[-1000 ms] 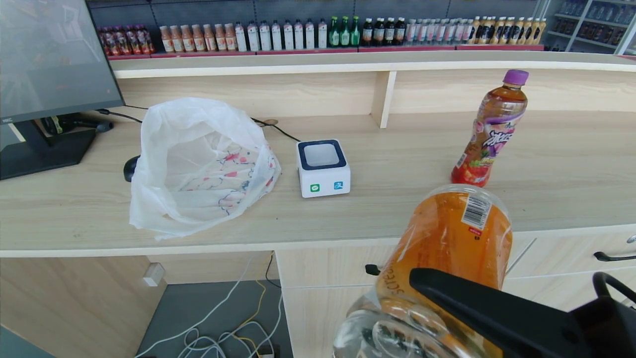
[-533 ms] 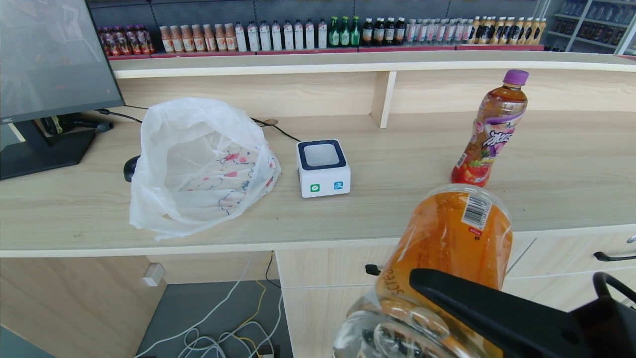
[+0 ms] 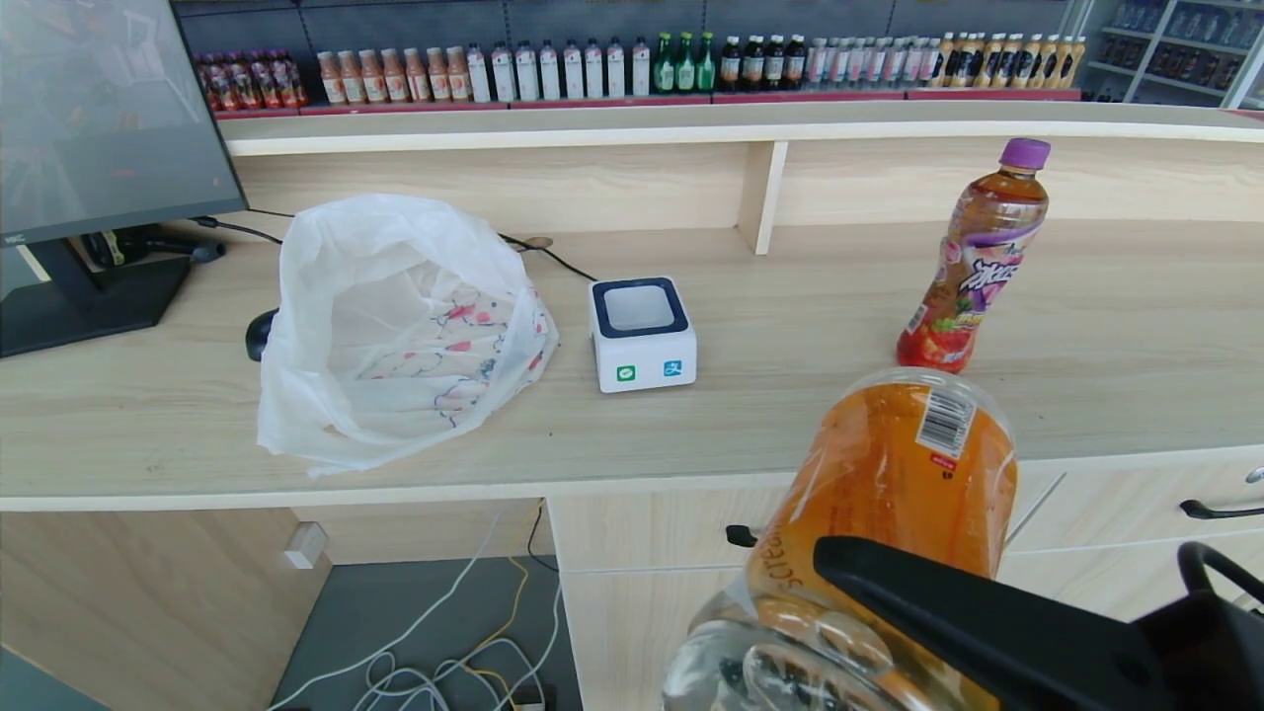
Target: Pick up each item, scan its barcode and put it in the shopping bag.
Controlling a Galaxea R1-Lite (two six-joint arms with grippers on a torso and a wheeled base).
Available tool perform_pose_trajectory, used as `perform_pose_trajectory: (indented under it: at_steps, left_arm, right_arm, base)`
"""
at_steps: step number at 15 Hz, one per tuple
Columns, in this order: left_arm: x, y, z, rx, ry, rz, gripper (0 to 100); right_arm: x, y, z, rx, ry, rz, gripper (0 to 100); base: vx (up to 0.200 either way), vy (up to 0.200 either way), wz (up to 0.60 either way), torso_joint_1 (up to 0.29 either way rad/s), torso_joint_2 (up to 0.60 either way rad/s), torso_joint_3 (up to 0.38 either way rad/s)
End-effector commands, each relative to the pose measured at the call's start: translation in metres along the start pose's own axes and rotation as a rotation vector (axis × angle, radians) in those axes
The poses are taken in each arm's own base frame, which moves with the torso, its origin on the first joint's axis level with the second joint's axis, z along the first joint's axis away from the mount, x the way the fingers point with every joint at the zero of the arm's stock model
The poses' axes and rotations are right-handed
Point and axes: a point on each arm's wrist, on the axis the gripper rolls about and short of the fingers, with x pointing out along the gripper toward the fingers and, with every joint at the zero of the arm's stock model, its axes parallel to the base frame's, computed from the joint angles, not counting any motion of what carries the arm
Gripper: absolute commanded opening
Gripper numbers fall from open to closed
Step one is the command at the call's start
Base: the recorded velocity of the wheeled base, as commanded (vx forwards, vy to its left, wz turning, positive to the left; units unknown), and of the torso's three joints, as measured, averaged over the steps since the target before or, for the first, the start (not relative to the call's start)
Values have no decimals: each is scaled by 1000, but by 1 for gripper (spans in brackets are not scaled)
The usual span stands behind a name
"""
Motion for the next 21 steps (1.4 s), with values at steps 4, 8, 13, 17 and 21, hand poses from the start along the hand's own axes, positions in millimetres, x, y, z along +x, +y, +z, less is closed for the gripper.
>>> perform_pose_trajectory:
  at_steps: [4, 8, 13, 17, 21]
  left_arm:
    - [0, 0, 0, 0, -1, 1, 100]
    - [0, 0, 0, 0, -1, 1, 100]
    - [0, 0, 0, 0, 0, 1, 100]
    - [0, 0, 0, 0, -1, 1, 100]
    - [0, 0, 0, 0, -1, 1, 100]
  right_arm:
    - [1, -1, 5, 9, -23, -8, 0]
    - [4, -8, 5, 88, -15, -39, 0]
    - [10, -10, -6, 266, 32, -59, 0]
    - [9, -8, -32, 435, 136, -80, 0]
    - [7, -7, -49, 529, 210, -99, 0]
  base:
    - [0, 0, 0, 0, 0, 0]
    - [0, 0, 0, 0, 0, 0]
    - [0, 0, 0, 0, 0, 0]
    - [0, 0, 0, 0, 0, 0]
    - [0, 0, 0, 0, 0, 0]
